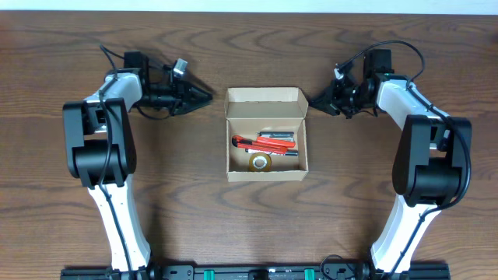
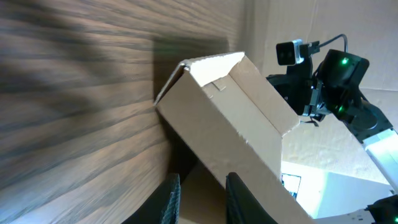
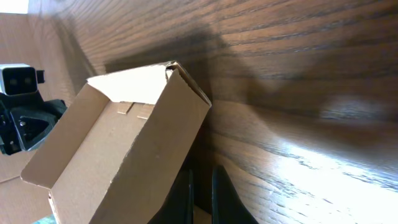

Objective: Pack container

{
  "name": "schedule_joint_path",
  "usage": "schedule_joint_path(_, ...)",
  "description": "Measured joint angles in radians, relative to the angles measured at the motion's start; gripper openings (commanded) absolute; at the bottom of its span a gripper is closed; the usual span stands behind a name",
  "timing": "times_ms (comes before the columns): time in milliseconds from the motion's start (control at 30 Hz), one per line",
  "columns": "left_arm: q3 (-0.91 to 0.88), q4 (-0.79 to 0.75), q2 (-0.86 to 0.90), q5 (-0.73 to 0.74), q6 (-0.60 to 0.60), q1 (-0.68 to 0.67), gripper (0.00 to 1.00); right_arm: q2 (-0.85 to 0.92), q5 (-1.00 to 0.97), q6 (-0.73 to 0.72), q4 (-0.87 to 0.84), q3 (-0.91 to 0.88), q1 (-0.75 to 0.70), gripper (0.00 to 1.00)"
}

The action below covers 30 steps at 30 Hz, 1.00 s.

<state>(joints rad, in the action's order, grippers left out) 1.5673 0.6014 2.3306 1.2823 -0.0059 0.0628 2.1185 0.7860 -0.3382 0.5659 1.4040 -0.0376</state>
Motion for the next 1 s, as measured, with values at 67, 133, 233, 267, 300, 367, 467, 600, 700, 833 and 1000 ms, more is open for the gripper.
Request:
schedule_joint_path(67, 0.000, -0.006, 0.000, 0.000, -0.012, -0.013, 0.24, 0.000, 0.000, -0.007, 0.000, 0.000, 0.003, 0.01)
schedule_joint_path(133, 0.000, -0.007, 0.000, -0.003, -0.021, -0.021, 0.23, 0.000, 0.000, -0.011, -0.001, 0.000, 0.003, 0.01)
schedule_joint_path(233, 0.000, -0.007, 0.000, -0.006, -0.028, -0.026, 0.23, 0.000, -0.001, -0.015, -0.001, 0.000, 0.003, 0.01)
schedule_joint_path(267, 0.000, -0.007, 0.000, -0.007, -0.029, -0.026, 0.23, 0.000, -0.001, -0.016, -0.001, 0.000, 0.003, 0.01)
schedule_joint_path(300, 0.000, -0.007, 0.000, -0.007, -0.032, -0.025, 0.23, 0.000, -0.001, -0.018, 0.000, 0.000, 0.003, 0.01)
schedule_joint_path(367, 0.000, -0.007, 0.000, -0.007, -0.036, -0.025, 0.23, 0.000, -0.005, -0.018, 0.002, 0.000, 0.003, 0.01)
schedule_joint_path(467, 0.000, -0.001, 0.000, -0.012, -0.043, -0.025, 0.23, 0.002, -0.014, -0.018, 0.005, 0.000, 0.003, 0.01)
schedule_joint_path(600, -0.002, 0.015, 0.000, -0.030, -0.043, -0.025, 0.22, 0.008, -0.017, -0.018, 0.014, 0.000, 0.003, 0.01)
schedule_joint_path(700, -0.004, 0.019, 0.000, -0.033, -0.044, -0.025, 0.21, 0.024, -0.018, -0.018, 0.020, 0.000, 0.003, 0.01)
schedule_joint_path(833, -0.013, 0.019, 0.000, -0.034, -0.047, -0.025, 0.20, 0.045, -0.023, -0.019, 0.023, 0.000, 0.012, 0.01)
schedule_joint_path(1000, -0.032, 0.019, 0.000, -0.034, -0.049, -0.026, 0.19, 0.058, -0.023, -0.019, 0.018, 0.000, 0.046, 0.01)
